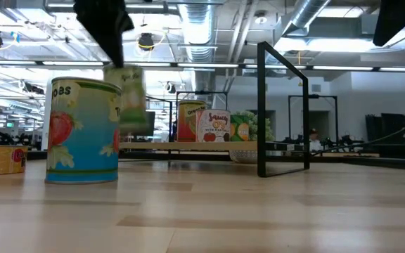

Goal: Pick and place cans onto a shelf
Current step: Put the canned pears on the shelf

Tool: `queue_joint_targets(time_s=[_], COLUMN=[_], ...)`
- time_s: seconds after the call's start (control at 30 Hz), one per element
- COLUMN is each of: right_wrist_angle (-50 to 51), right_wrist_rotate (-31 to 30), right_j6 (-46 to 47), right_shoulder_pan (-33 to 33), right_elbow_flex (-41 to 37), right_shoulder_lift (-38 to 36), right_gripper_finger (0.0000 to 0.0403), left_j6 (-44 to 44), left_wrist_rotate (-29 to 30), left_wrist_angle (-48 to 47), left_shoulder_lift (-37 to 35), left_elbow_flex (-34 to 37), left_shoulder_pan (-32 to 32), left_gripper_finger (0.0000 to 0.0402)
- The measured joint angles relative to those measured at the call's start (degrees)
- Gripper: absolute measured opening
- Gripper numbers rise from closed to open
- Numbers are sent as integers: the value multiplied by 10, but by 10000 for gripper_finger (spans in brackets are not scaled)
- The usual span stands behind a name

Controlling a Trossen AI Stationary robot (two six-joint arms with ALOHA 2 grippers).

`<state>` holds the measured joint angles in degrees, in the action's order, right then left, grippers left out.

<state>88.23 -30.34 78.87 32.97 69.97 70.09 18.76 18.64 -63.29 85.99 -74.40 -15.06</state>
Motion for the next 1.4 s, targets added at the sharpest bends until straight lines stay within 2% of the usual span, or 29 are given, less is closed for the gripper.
queue_joint_targets(time_s=[0.1, 0.33, 0.6, 0.77, 0.97, 1.4], right_wrist_angle=[0, -1, -4, -4, -3, -4], right_wrist_rotate=[-2, -2, -2, -2, -2, -2], right_j6=[0, 2, 2, 2, 2, 2], right_shoulder_pan=[0, 0, 0, 0, 0, 0], right_elbow_flex=[0, 0, 0, 0, 0, 0], right_shoulder_lift=[0, 0, 0, 0, 0, 0], right_gripper_finger=[71, 71, 71, 71, 71, 71], left_j6=[-28, -123, -225, -270, -297, -334], left_wrist_rotate=[24, 28, -12, -34, -49, -32], left_wrist_angle=[-28, -3, 34, 38, 68, 131], left_shoulder_lift=[0, 5, 5, 22, 54, 77], left_elbow_flex=[-22, -26, -25, -23, -24, -25], left_shoulder_pan=[19, 110, 240, 297, 326, 350], left_gripper_finger=[0, 0, 0, 0, 0, 0])
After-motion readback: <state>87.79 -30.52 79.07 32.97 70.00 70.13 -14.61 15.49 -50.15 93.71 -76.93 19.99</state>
